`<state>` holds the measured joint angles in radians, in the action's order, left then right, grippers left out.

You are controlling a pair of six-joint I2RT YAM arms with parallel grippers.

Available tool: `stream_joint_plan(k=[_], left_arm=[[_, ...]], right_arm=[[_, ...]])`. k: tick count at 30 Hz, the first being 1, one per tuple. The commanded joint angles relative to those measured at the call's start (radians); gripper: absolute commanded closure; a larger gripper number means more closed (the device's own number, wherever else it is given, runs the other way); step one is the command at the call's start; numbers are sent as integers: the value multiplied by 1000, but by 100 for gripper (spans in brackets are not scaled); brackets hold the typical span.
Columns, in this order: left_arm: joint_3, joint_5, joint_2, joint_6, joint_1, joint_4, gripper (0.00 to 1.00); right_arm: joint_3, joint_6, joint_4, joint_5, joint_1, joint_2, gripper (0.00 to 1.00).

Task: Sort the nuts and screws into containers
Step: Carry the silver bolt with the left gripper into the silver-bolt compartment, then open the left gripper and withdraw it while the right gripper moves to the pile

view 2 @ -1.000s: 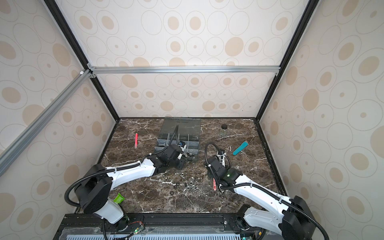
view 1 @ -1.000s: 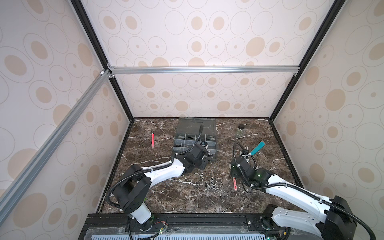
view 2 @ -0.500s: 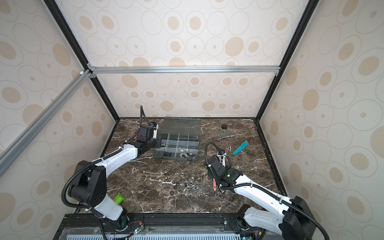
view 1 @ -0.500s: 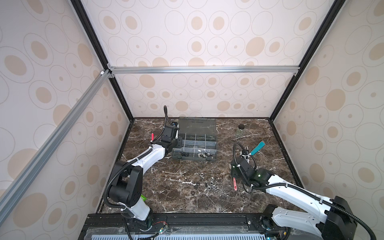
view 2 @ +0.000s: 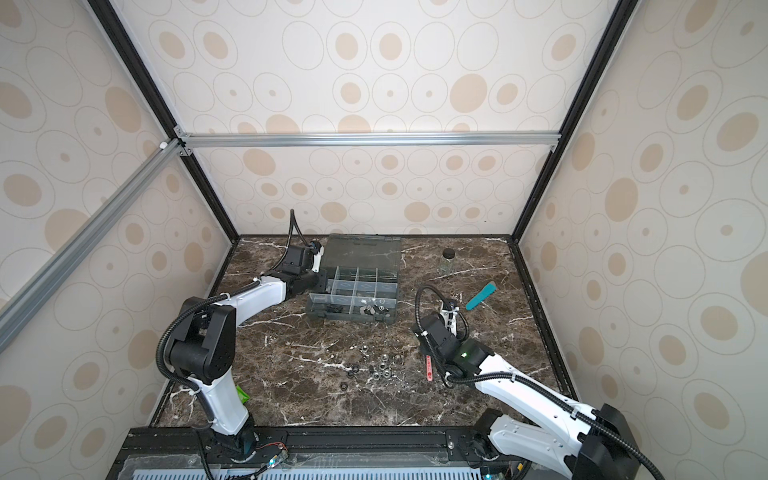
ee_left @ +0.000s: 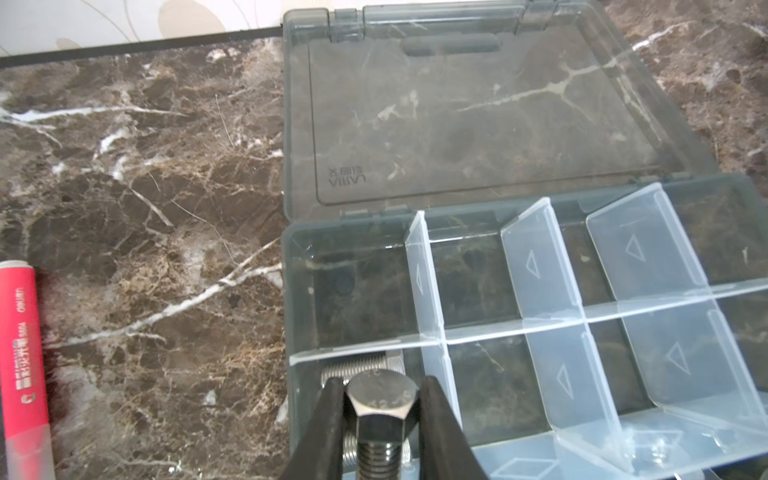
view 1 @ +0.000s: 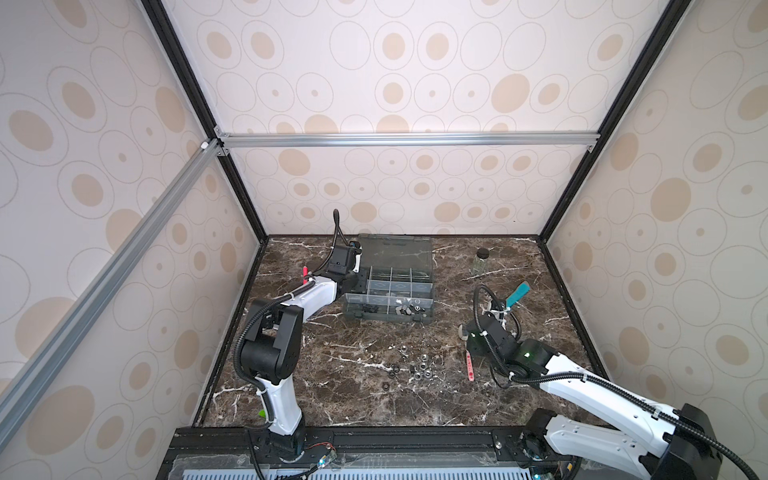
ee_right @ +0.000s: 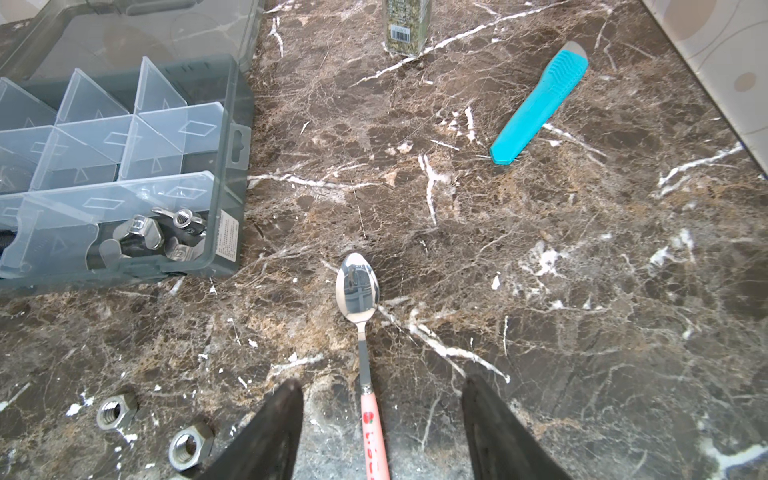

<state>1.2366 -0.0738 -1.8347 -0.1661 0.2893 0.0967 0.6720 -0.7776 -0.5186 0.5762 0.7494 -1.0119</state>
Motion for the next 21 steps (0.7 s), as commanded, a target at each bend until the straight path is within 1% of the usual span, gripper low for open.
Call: stream_joint_plan(k=[1,3,6,14,21], left_arm=[[41,-11,-8,27,-12,-25,74],[35,-10,-5,25,-14,-26,65],[24,-13,6,23,-16,-27,58],[-29,-30,67,7,-16,-38,55],[-128,-55,179,-23,-17,-64,54]], right_arm=[[-4,-21,-40,26,-5,12,35],[-4,-23,-42,25,-4,13,36],[-5,-23,-42,25,-4,16,35],[-7,-26,-43,21,-4,19,35],[-17,-35,-41,7,-4,24,35]])
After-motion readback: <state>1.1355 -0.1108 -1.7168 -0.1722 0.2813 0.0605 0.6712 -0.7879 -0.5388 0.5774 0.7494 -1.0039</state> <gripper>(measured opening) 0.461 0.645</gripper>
